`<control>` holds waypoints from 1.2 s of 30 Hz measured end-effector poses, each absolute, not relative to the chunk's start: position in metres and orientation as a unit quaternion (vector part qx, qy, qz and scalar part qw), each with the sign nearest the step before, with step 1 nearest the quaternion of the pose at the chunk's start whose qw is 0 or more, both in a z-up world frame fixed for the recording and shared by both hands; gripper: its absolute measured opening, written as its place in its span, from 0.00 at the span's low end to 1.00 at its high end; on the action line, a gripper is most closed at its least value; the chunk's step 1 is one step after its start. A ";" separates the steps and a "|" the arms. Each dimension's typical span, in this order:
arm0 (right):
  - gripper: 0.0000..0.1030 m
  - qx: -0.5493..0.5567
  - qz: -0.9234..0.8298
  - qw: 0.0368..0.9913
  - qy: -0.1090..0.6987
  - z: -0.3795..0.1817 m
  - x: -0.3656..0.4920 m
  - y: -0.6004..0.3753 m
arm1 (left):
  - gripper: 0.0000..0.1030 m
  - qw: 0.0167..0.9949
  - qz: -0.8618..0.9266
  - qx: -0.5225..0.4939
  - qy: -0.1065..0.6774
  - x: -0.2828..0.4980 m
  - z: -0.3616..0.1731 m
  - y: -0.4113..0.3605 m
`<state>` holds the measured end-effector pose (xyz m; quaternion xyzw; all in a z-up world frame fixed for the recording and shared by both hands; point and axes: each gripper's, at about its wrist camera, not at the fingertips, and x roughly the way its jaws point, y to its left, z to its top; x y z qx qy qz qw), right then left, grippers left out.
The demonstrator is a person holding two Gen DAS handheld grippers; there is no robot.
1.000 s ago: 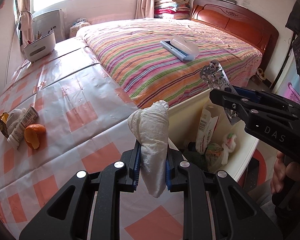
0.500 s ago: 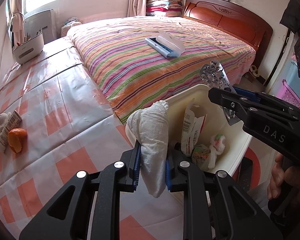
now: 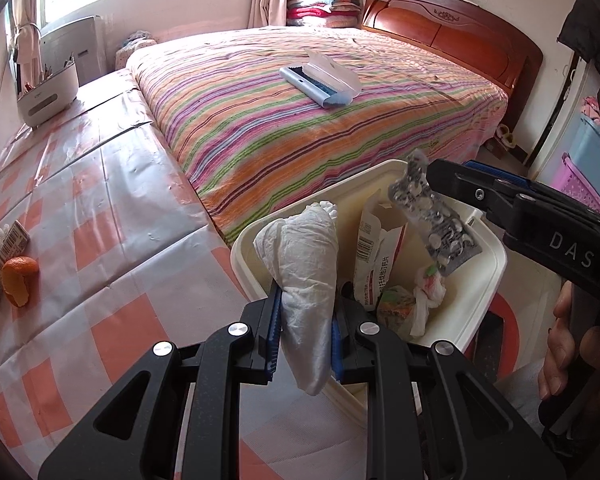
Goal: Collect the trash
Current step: 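Open both grippers to drop the blister pack and tissue into the bin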
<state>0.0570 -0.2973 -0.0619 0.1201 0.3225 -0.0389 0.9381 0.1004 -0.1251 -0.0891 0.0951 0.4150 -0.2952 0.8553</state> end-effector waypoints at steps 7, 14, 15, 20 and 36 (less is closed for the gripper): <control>0.52 0.158 -0.047 0.940 0.300 -0.056 0.051 -0.313 | 0.19 0.853 -0.298 0.095 0.418 0.102 -0.091 -0.129; 0.52 0.169 -0.052 0.943 0.281 -0.051 0.046 -0.317 | 0.19 0.851 -0.302 0.098 0.419 0.100 -0.094 -0.136; 0.52 0.169 -0.051 0.944 0.280 -0.051 0.047 -0.317 | 0.19 0.850 -0.304 0.099 0.419 0.100 -0.094 -0.137; 0.52 0.169 -0.052 0.946 0.273 -0.049 0.045 -0.317 | 0.22 0.848 -0.309 0.104 0.418 0.099 -0.095 -0.141; 0.52 0.165 -0.049 0.949 0.264 -0.047 0.043 -0.314 | 0.80 0.873 -0.295 0.125 0.369 0.087 -0.080 -0.144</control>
